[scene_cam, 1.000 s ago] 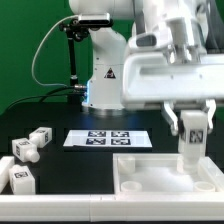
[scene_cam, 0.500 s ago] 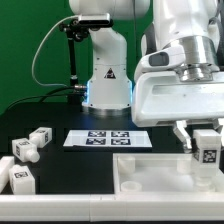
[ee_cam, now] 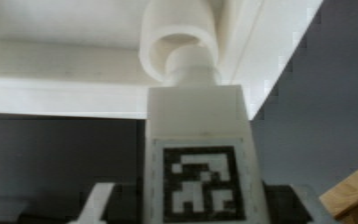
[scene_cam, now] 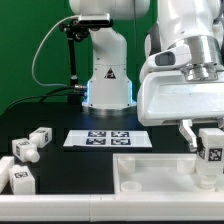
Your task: Assemble one leg
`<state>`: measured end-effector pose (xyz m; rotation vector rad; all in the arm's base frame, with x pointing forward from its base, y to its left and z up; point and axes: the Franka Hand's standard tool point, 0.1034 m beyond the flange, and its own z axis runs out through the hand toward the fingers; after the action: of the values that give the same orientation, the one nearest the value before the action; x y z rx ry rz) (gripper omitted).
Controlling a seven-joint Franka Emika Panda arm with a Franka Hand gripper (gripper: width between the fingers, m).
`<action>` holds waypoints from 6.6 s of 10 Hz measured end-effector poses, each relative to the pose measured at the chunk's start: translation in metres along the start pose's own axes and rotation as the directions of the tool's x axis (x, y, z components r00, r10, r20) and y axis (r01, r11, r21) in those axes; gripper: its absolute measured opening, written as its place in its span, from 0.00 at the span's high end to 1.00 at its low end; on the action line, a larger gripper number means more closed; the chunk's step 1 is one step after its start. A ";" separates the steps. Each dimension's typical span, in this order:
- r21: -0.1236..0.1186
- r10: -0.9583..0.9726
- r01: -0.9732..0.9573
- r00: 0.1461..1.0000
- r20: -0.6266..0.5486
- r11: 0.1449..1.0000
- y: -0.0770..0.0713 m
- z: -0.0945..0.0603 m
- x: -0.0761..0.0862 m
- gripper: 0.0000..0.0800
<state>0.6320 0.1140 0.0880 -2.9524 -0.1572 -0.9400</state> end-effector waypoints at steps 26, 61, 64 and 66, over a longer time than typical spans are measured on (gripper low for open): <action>-0.064 0.215 -0.215 0.818 0.534 0.975 0.000 0.014 -0.005 0.64; -0.481 0.994 -0.875 -0.001 0.114 0.054 0.013 0.016 -0.002 0.64; -0.421 0.905 -0.803 0.343 0.252 0.421 0.000 0.016 0.003 0.29; -0.306 0.716 -0.650 0.588 0.377 0.695 -0.006 0.015 0.004 0.21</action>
Offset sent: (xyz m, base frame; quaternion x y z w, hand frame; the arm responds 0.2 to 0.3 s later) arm -0.0019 -0.0007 -0.0044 0.0064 0.0047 0.0053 1.0000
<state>0.6429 0.1215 0.0784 -2.8479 1.0207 -0.1071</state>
